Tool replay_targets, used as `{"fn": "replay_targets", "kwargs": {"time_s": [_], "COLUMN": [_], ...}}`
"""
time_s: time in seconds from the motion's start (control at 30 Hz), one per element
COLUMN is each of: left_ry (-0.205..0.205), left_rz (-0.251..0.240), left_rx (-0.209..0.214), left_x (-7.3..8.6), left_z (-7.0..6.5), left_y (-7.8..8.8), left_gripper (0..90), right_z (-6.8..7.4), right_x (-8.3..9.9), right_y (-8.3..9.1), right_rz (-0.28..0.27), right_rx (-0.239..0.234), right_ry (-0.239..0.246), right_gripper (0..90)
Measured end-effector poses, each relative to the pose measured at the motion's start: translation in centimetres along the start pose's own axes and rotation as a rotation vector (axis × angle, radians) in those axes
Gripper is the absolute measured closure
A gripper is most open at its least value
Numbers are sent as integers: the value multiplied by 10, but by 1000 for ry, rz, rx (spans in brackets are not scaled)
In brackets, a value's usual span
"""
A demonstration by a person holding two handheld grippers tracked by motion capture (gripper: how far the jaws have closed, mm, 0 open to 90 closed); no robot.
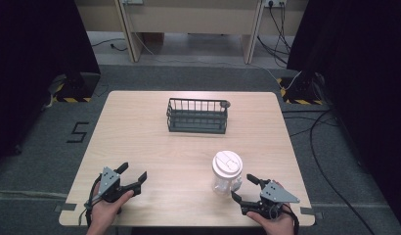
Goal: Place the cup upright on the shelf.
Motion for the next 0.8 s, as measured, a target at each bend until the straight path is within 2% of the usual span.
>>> {"fn": "replay_targets", "kwargs": {"time_s": [0.3,0.8], "left_ry": [-1,2], "left_rz": [0,-1], "left_rx": [2,3], "left_x": [0,0], "left_z": [0,0], "left_y": [0,0], "left_gripper": [170,171], "right_z": [4,11], "right_x": [-3,-9], "right_y": [-11,-40], "right_rz": [11,21], "right_rx": [-18,-40], "right_ry": [17,23], "right_gripper": [171,153]}}
Point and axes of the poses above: each handheld gripper's, and its own axes: y roughly backward along the jaws, x roughly out of its underside, z roughly to its left, the point moved 3 cm from there along -y, roughly forward along the jaws, and after that the axes turned 8 degrees about x, right-handed, at the moved point
